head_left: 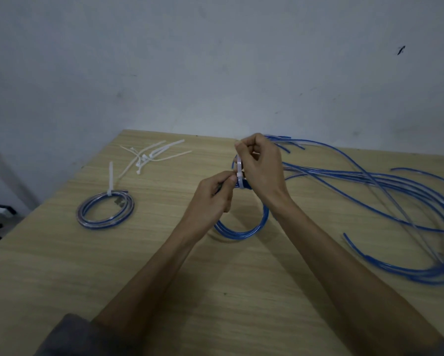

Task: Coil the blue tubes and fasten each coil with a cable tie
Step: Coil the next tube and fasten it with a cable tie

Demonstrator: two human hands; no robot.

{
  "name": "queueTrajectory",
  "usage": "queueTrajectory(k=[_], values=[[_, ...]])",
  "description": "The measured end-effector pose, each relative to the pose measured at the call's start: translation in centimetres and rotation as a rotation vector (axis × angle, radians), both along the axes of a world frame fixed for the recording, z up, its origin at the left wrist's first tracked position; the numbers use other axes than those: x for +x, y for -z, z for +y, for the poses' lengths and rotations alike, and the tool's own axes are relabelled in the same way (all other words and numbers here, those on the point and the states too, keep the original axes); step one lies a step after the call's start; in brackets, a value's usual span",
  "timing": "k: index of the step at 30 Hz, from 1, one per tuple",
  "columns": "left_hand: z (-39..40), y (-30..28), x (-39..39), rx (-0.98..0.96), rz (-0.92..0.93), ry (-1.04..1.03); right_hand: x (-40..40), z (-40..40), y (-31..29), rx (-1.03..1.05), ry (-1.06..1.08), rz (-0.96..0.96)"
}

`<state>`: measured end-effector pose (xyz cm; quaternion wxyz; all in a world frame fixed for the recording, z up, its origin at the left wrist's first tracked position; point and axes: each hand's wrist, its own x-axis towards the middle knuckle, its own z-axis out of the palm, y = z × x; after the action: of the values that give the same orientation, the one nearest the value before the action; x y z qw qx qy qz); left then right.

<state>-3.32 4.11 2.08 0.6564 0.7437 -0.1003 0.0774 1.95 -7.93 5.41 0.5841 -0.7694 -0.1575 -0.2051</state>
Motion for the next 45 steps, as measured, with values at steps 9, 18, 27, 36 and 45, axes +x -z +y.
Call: queueTrajectory(k=[9,18,27,36,45], values=[[-0.4,0.2,-0.5,-0.026,-0.021,-0.028,0.3,-0.2,1.1,-0.179,0.066,-0.100],[-1.1,-0.3,-0.7,0.002,-0.032,-0.018,1.6,-1.4,0.1,-0.032,0.087,0.027],[-0.7,-0.2,-1.1,0.141,-0.051,0.015,1.2,-0.5,0.7,-0.059,0.042,0.021],[1.4,-1.0,-0.8,0.154,-0.033,-0.039,1.4,0.4,0.0,0.006,-0.036,0.154],[9.4,-1.6,0.6,-0.034,-0.009,-0.388,-1.2,4.3,0.8,-0.117,-0.401,0.291]])
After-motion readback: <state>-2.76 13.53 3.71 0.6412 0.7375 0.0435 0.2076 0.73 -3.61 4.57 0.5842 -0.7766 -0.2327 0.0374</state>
